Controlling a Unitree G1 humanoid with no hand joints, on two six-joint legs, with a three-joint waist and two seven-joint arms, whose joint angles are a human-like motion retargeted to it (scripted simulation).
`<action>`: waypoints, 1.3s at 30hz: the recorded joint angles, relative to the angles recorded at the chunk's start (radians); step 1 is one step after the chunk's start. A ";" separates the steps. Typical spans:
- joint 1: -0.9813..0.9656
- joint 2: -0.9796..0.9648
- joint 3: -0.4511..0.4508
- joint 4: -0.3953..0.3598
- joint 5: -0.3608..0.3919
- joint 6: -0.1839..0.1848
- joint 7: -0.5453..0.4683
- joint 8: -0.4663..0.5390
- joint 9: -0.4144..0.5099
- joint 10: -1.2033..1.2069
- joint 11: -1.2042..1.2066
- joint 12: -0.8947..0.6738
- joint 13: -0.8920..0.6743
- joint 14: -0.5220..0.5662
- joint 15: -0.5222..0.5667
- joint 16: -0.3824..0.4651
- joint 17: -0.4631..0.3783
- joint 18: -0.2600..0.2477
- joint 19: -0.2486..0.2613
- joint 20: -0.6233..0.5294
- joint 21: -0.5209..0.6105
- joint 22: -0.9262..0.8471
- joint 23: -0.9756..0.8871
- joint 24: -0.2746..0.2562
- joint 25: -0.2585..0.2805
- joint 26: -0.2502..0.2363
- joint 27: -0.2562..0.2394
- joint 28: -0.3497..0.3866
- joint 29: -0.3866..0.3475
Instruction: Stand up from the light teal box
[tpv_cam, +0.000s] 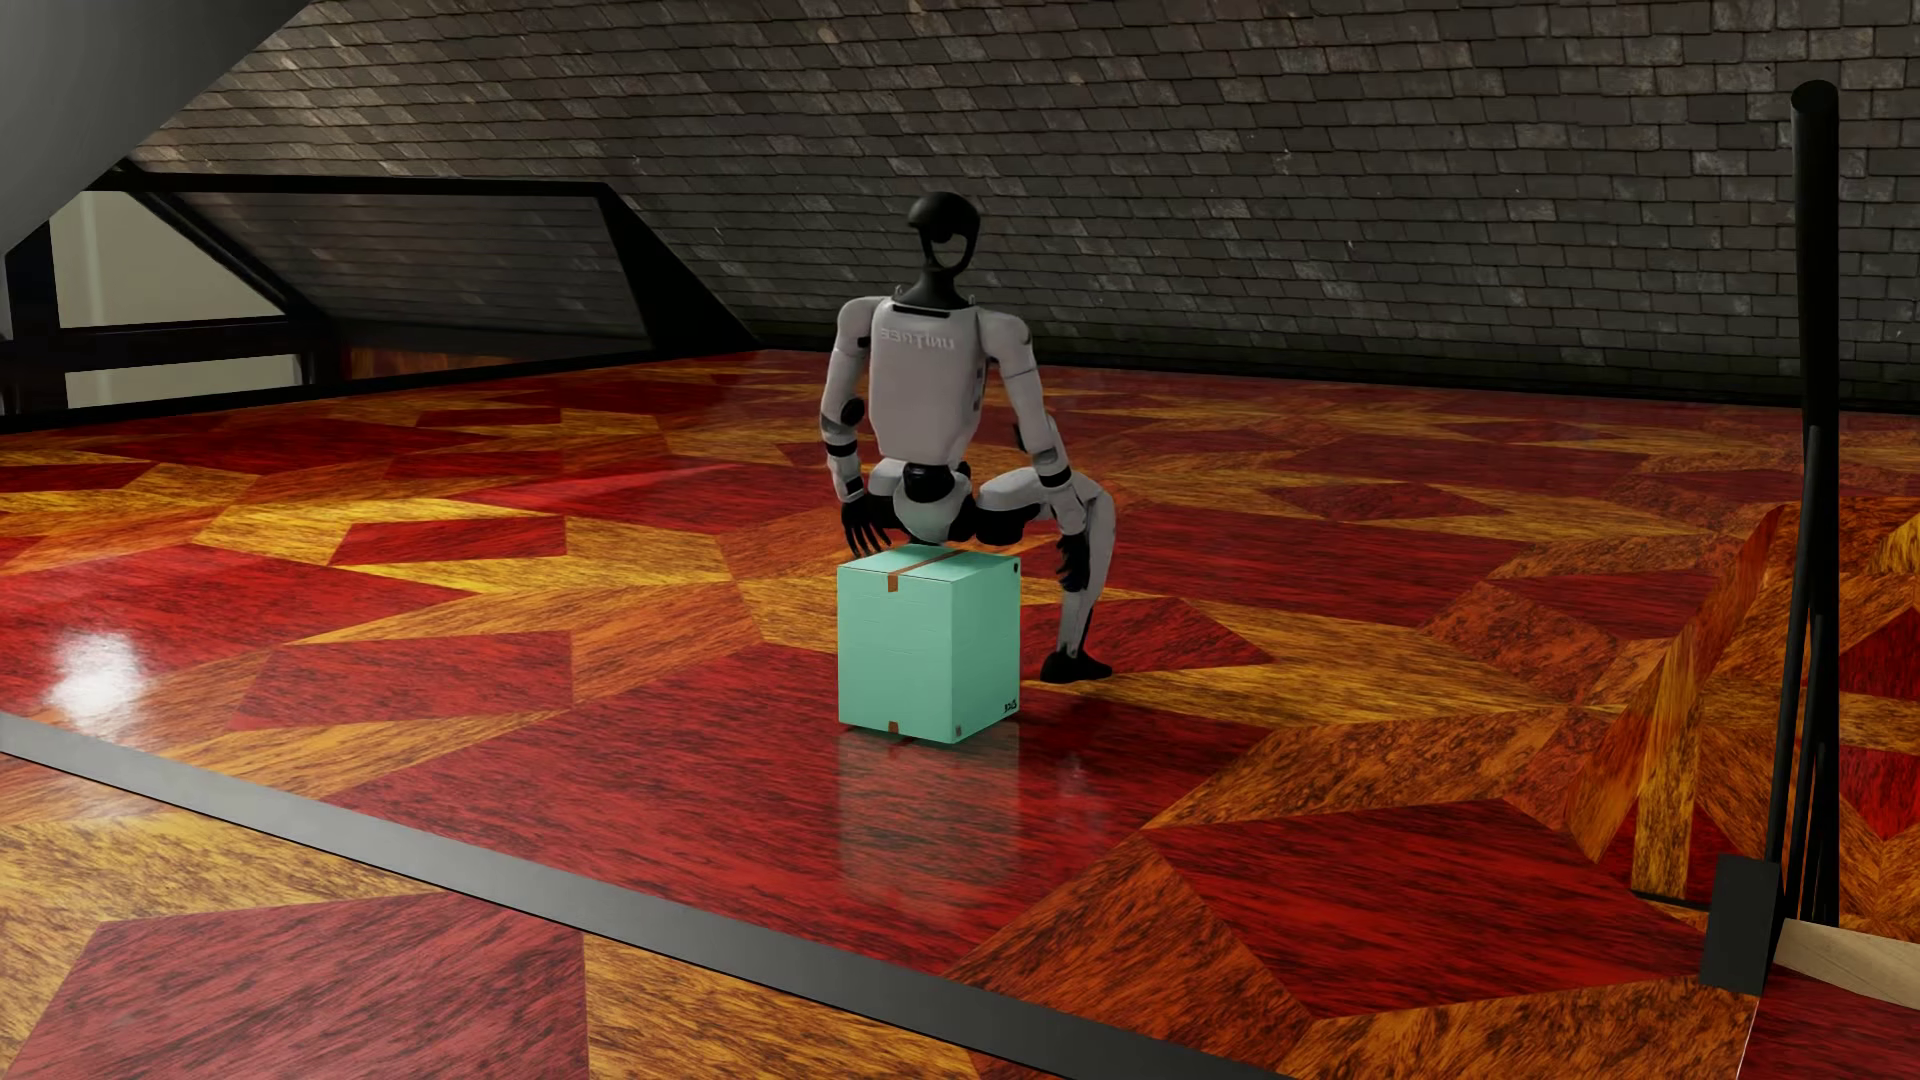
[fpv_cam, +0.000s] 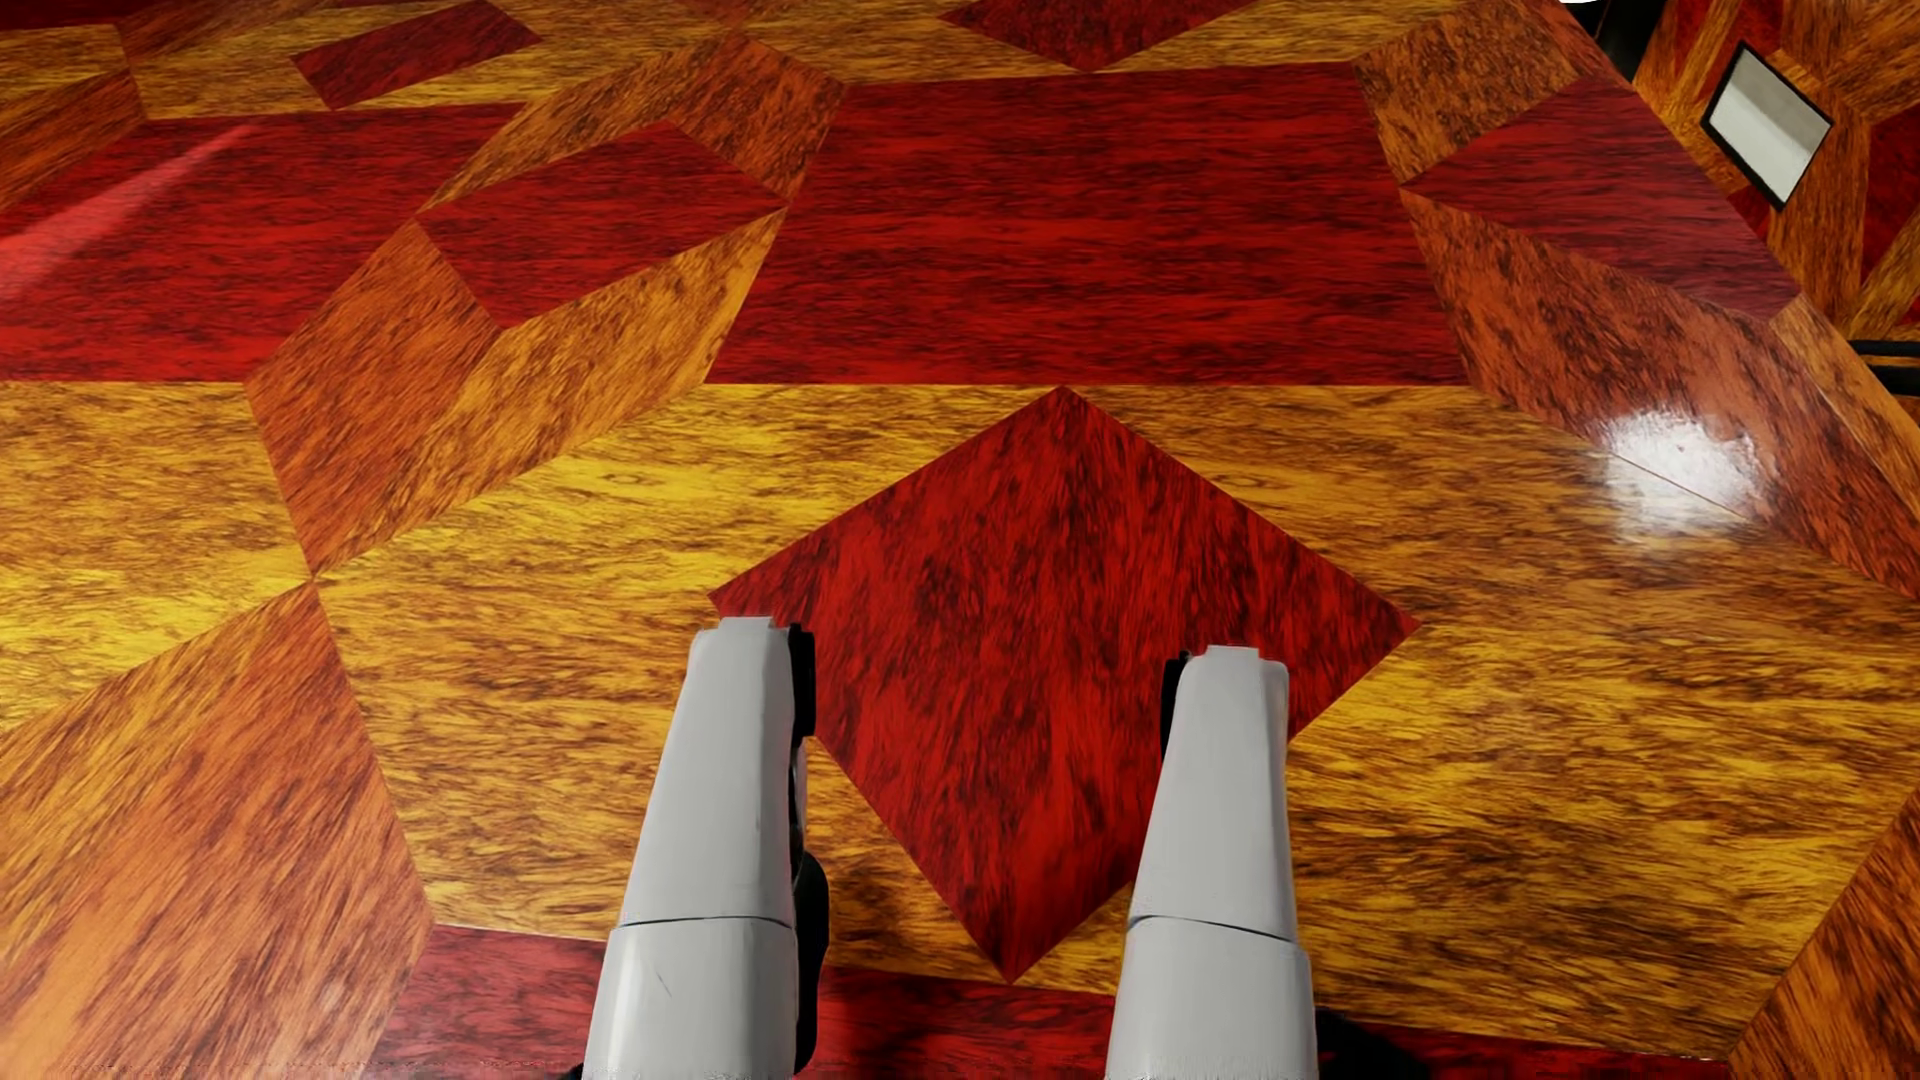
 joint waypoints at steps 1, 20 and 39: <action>-0.006 -0.006 0.000 0.001 0.001 0.000 -0.001 0.001 0.007 -0.001 0.001 -0.007 -0.003 0.000 -0.007 -0.001 -0.001 -0.002 0.000 0.001 0.000 0.000 0.000 -0.005 -0.004 -0.001 -0.002 0.004 -0.004; -0.507 -0.533 -0.017 0.096 0.068 -0.074 -0.080 0.073 0.223 0.068 0.063 -0.220 -0.395 -0.085 -0.044 0.619 -0.590 -0.135 0.042 0.081 0.283 -1.420 -1.309 -0.169 -0.073 -0.210 -0.191 0.311 -0.475; 0.176 0.110 -0.004 -0.028 0.067 -0.067 0.082 -0.130 0.119 -1.029 -0.976 -0.764 -0.777 0.074 0.124 0.102 0.047 0.006 -0.039 -0.487 0.655 -0.291 -0.219 0.160 -0.317 -0.215 -0.311 0.003 -0.081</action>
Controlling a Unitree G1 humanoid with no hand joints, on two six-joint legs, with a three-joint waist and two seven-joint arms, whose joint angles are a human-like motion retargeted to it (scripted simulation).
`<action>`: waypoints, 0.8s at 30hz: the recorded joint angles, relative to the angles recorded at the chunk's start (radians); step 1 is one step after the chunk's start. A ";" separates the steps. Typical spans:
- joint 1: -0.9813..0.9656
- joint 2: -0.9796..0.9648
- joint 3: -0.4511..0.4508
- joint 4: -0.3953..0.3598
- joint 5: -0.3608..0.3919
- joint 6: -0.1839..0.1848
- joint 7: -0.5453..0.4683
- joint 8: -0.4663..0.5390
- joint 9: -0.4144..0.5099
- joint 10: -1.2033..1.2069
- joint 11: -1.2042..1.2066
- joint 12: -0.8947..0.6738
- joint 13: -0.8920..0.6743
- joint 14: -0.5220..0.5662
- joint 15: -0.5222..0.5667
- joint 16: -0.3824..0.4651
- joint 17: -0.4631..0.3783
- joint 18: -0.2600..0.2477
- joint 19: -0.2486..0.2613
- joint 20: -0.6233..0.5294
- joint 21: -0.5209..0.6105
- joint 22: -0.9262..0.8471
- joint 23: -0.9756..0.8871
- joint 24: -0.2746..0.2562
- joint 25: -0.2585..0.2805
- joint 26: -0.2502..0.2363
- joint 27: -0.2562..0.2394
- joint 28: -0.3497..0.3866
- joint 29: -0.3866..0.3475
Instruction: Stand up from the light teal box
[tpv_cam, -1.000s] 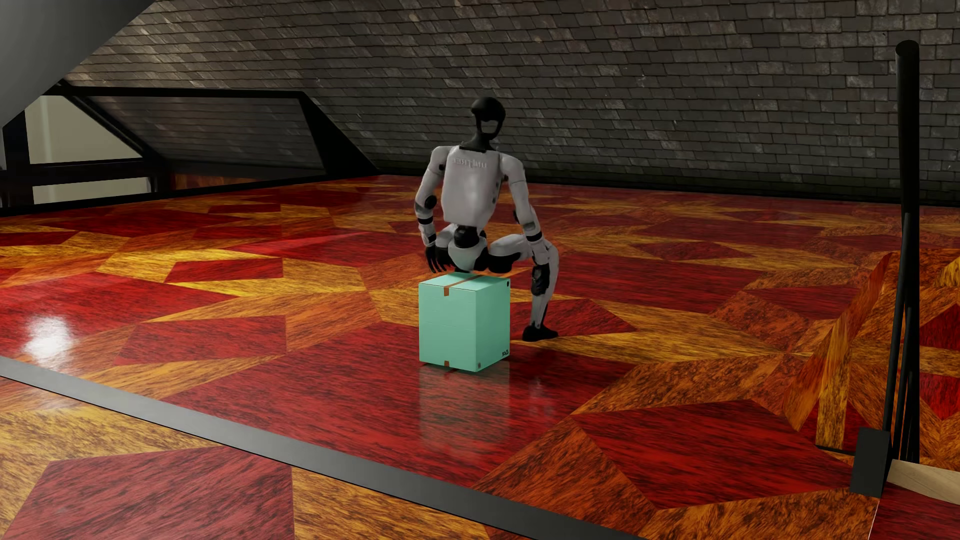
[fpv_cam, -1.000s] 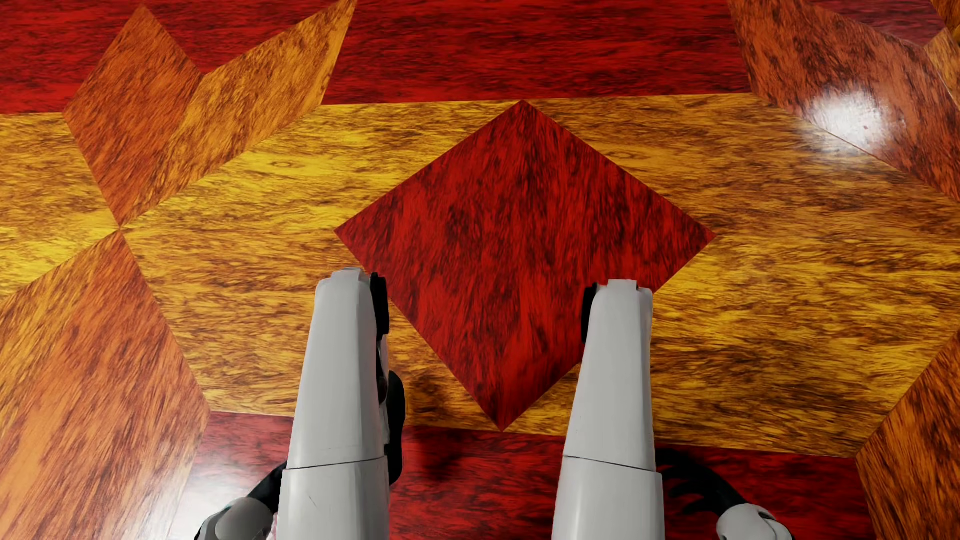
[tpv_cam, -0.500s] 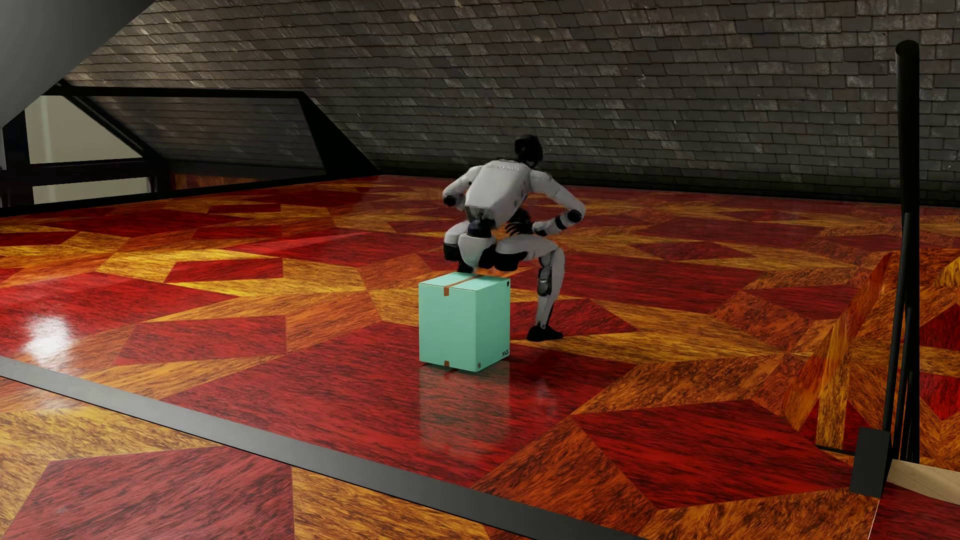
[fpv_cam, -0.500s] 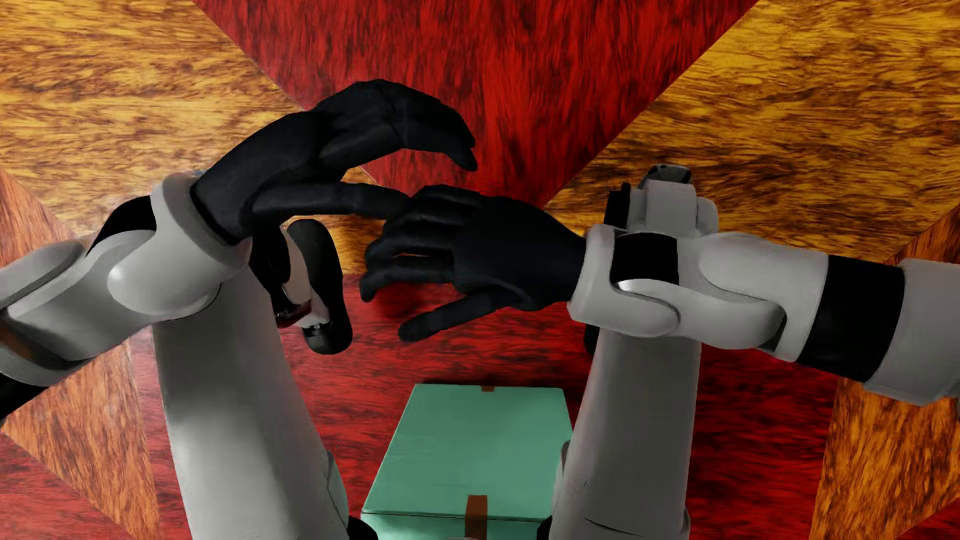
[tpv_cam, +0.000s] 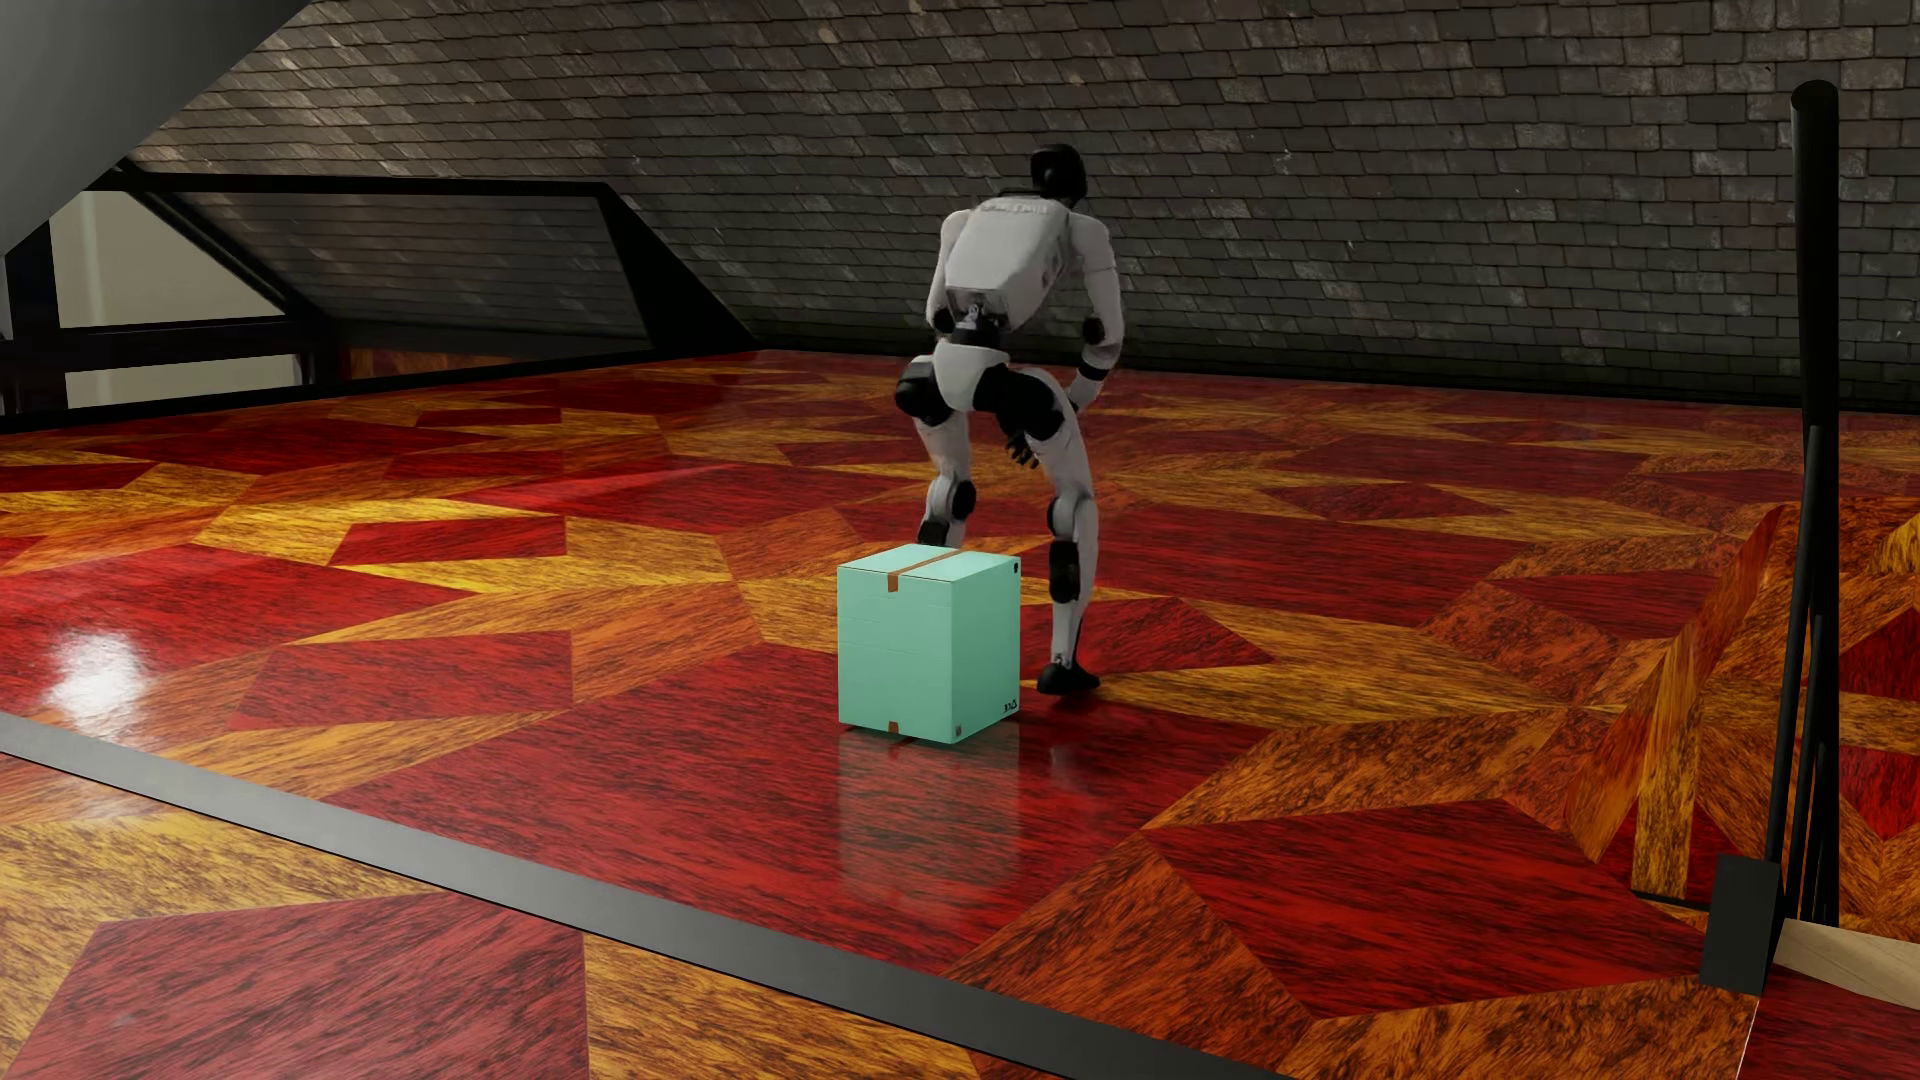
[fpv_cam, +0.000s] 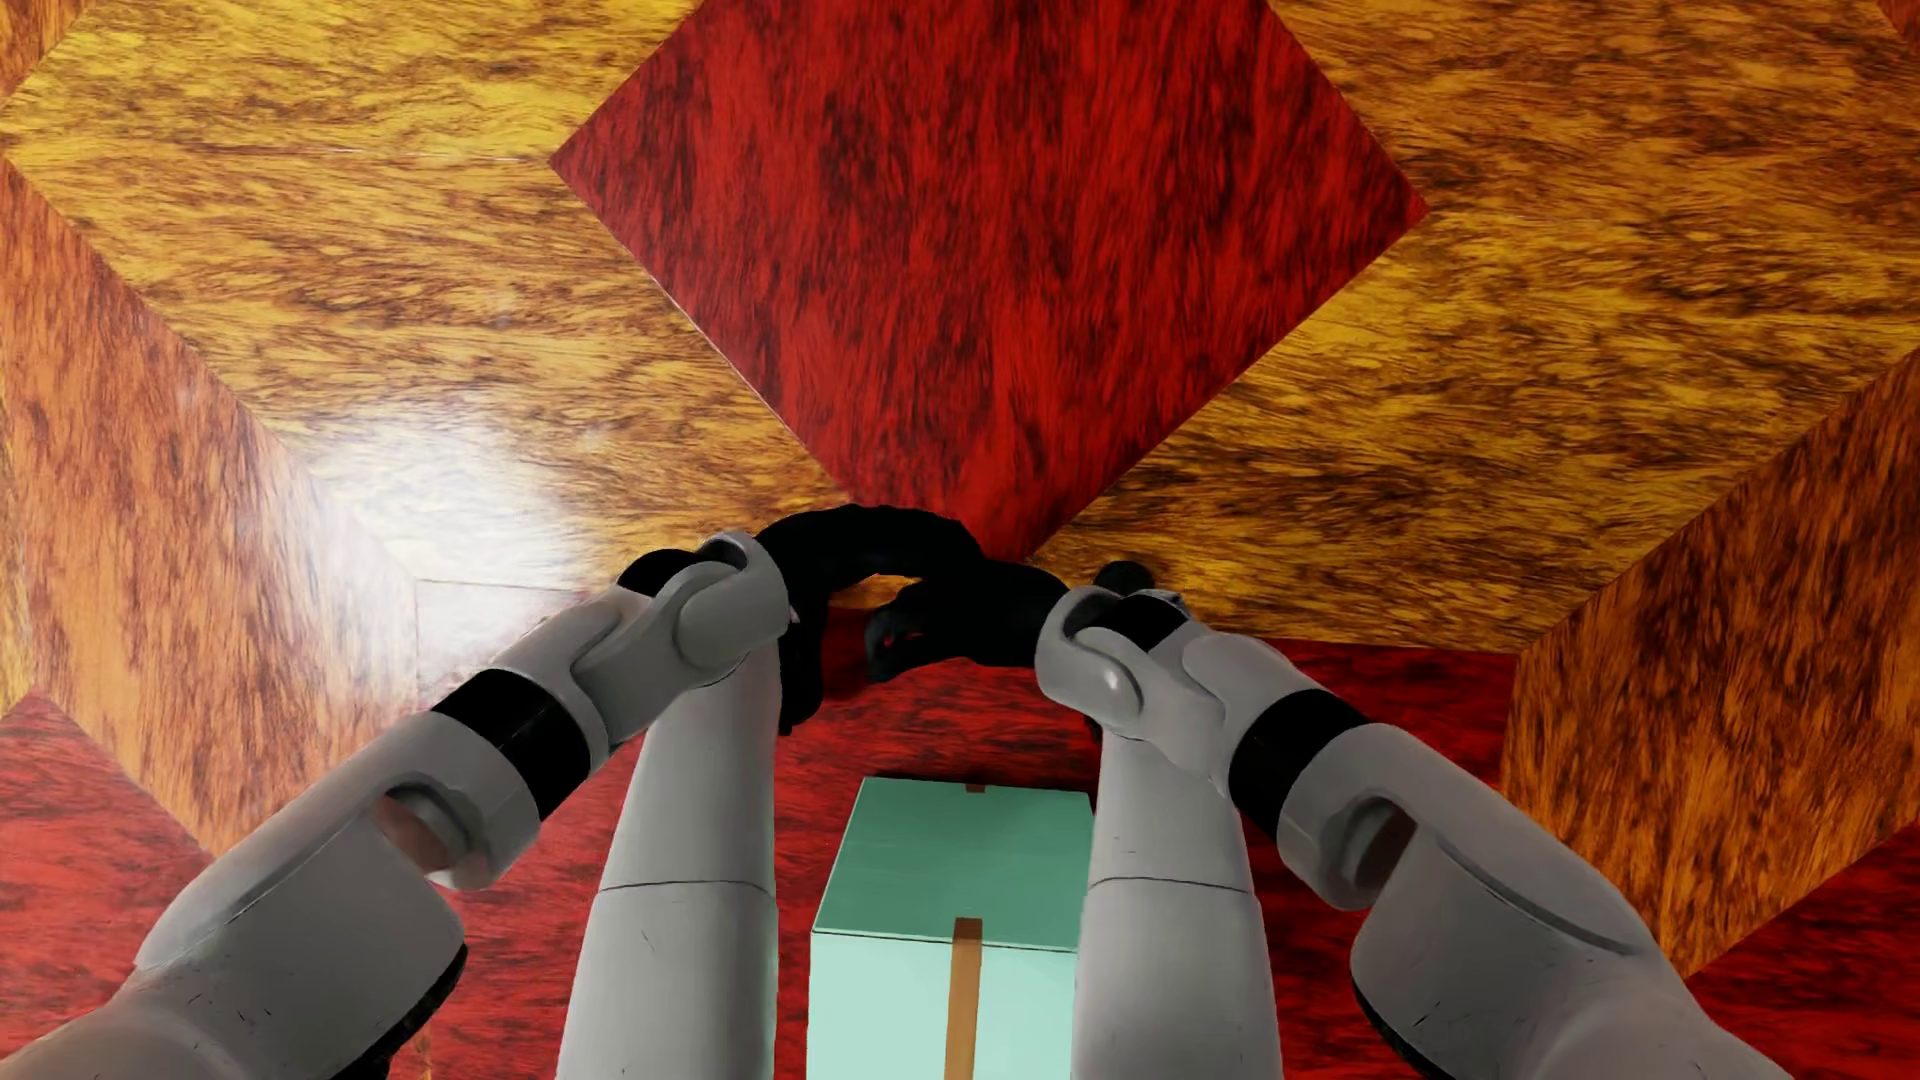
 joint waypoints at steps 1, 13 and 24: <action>0.092 0.090 0.000 -0.004 -0.001 0.006 0.016 -0.019 -0.044 -0.101 -0.093 0.034 0.048 0.031 0.025 -0.066 0.046 0.000 -0.004 0.012 -0.031 0.101 0.062 0.035 -0.012 0.027 0.020 -0.054 0.086; 0.967 0.941 -0.031 -0.065 0.072 0.046 0.128 -0.209 -0.570 -0.870 -0.831 0.690 0.723 0.156 0.123 -0.084 -0.017 0.037 -0.083 0.408 -0.566 0.279 0.096 -0.209 0.297 0.161 0.181 -0.013 0.074; 1.077 1.022 -0.041 -0.064 0.057 0.056 0.151 -0.236 -0.643 -0.906 -0.827 0.784 0.850 0.119 0.075 -0.117 -0.030 0.015 -0.063 0.472 -0.646 0.412 0.324 -0.187 0.256 0.180 0.214 -0.052 0.137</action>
